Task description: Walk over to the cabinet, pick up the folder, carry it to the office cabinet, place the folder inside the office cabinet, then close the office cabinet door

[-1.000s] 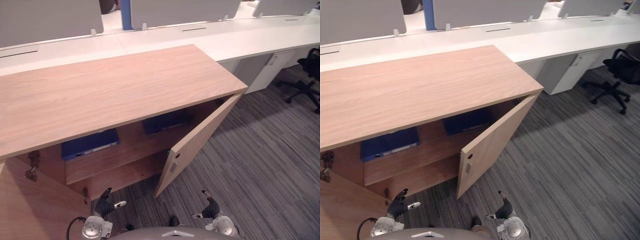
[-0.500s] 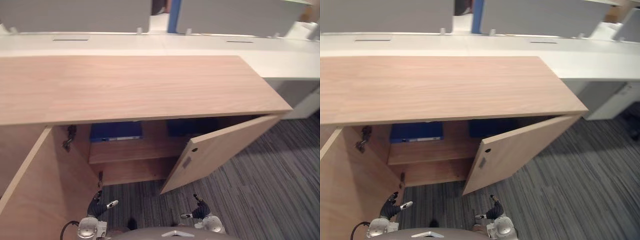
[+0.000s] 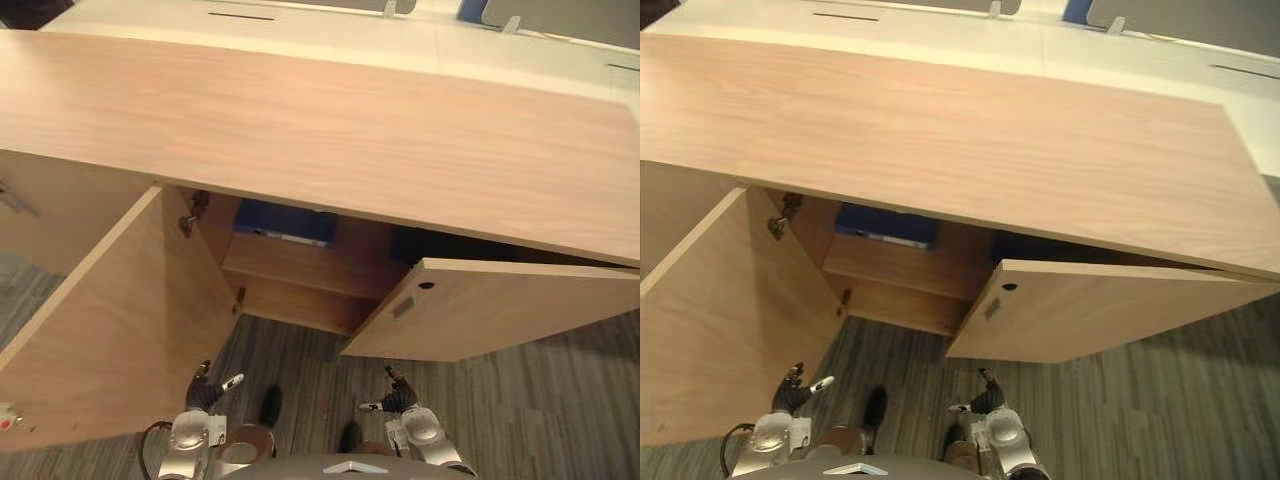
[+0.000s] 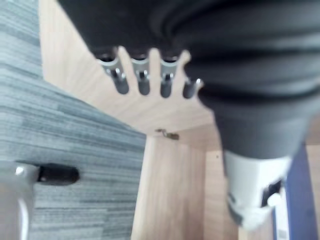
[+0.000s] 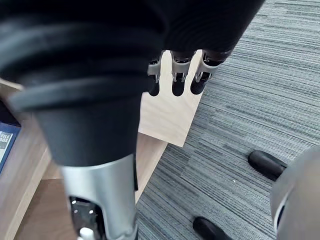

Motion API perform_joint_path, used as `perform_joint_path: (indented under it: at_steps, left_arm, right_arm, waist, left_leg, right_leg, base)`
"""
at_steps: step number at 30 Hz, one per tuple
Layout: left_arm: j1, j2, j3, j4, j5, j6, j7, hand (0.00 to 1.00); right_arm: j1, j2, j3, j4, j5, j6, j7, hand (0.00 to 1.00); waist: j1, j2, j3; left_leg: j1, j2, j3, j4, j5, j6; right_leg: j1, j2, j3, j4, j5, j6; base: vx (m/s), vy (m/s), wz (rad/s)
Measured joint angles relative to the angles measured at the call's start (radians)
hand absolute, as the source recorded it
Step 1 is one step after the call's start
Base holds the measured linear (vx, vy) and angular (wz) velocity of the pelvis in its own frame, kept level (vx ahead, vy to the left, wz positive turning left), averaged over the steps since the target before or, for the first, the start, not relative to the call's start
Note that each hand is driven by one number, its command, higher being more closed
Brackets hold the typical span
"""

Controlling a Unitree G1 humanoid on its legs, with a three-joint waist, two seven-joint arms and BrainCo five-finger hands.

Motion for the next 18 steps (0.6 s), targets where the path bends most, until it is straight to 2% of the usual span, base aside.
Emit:
perform_joint_path:
  at_steps: [1, 2, 3, 4, 5, 7, 8, 9, 18]
  left_arm:
    - [-0.004, 0.000, 0.000, 0.001, 0.000, -0.001, -0.001, 0.00]
    - [-0.011, -0.005, -0.002, 0.003, 0.001, 0.000, -0.003, 0.00]
    - [0.009, -0.017, -0.006, 0.023, 0.001, 0.001, -0.005, 0.00]
    - [0.012, -0.018, -0.006, 0.025, 0.001, 0.001, -0.008, 0.00]
    - [0.016, -0.013, -0.008, 0.024, 0.001, 0.001, -0.010, 0.00]
    - [0.032, -0.004, -0.009, 0.024, 0.002, 0.002, -0.011, 0.00]
    - [0.037, -0.003, -0.014, 0.025, 0.002, 0.002, -0.011, 0.00]
    - [0.039, -0.003, -0.016, 0.025, 0.003, 0.002, -0.011, 0.00]
    - [0.040, -0.005, -0.002, 0.063, 0.004, 0.003, -0.007, 0.00]
  right_arm:
    - [0.006, 0.001, -0.008, 0.003, 0.001, 0.000, -0.003, 0.00]
    - [0.006, 0.001, -0.020, 0.004, 0.004, 0.000, -0.011, 0.00]
    - [0.016, -0.012, -0.044, 0.001, 0.010, 0.000, -0.018, 0.00]
    - [0.022, -0.014, -0.051, 0.002, 0.011, 0.001, -0.020, 0.00]
    - [0.041, -0.009, -0.071, 0.003, 0.011, 0.002, -0.020, 0.00]
    - [0.062, 0.005, -0.074, 0.006, 0.013, 0.002, -0.019, 0.00]
    - [0.060, 0.014, -0.085, 0.006, 0.026, 0.002, -0.019, 0.00]
    - [0.060, 0.017, -0.089, 0.008, 0.031, 0.002, -0.020, 0.00]
    - [0.016, 0.037, -0.087, 0.074, 0.031, 0.016, -0.020, 0.00]
  waist:
    - [-0.004, -0.018, 0.005]
    - [-0.005, -0.015, 0.003]
    - [-0.022, 0.002, -0.002]
    - [-0.032, 0.014, -0.006]
    - [-0.037, 0.006, -0.009]
    - [-0.033, -0.009, -0.018]
    - [-0.038, -0.006, -0.018]
    - [-0.042, -0.003, -0.018]
    - [-0.040, 0.017, -0.023]
  left_leg:
    - [-0.017, -0.003, 0.042, 0.041, -0.009, 0.012]
    - [-0.051, 0.000, 0.104, 0.152, -0.026, 0.014]
    - [-0.064, 0.020, 0.171, 0.288, -0.065, 0.018]
    - [-0.056, 0.019, 0.170, 0.277, -0.072, 0.021]
    - [-0.014, 0.016, 0.163, 0.203, -0.058, 0.024]
    - [0.044, 0.004, 0.153, 0.079, 0.008, 0.023]
    - [0.074, 0.002, 0.136, 0.014, 0.045, 0.025]
    - [0.082, 0.001, 0.126, -0.006, 0.056, 0.025]
    - [0.146, 0.009, 0.081, -0.012, 0.068, 0.009]
  right_leg:
    - [-0.012, -0.020, -0.012, -0.002, -0.007, -0.012]
    - [-0.024, -0.031, -0.018, 0.019, -0.007, -0.013]
    - [-0.026, -0.023, -0.036, 0.061, -0.028, 0.004]
    - [-0.022, -0.015, -0.045, 0.075, -0.048, 0.008]
    - [-0.014, -0.018, -0.059, 0.079, -0.062, 0.001]
    - [-0.003, -0.020, -0.071, 0.064, -0.061, 0.000]
    - [0.006, -0.020, -0.085, 0.061, -0.062, 0.001]
    - [0.011, -0.018, -0.094, 0.057, -0.061, 0.002]
    - [0.112, 0.002, -0.128, 0.042, -0.050, -0.001]
  base:
    - [-0.04, 0.005, 0.35]
    - [0.03, -0.001, 0.32]
    - [0.06, -0.023, 0.43]
    - [0.04, -0.035, 0.62]
    - [-0.02, -0.031, 0.44]
    - [-0.01, -0.037, 0.27]
    - [-0.01, -0.035, 0.28]
    - [-0.02, -0.020, 0.36]
    - [-0.04, -0.034, 0.13]
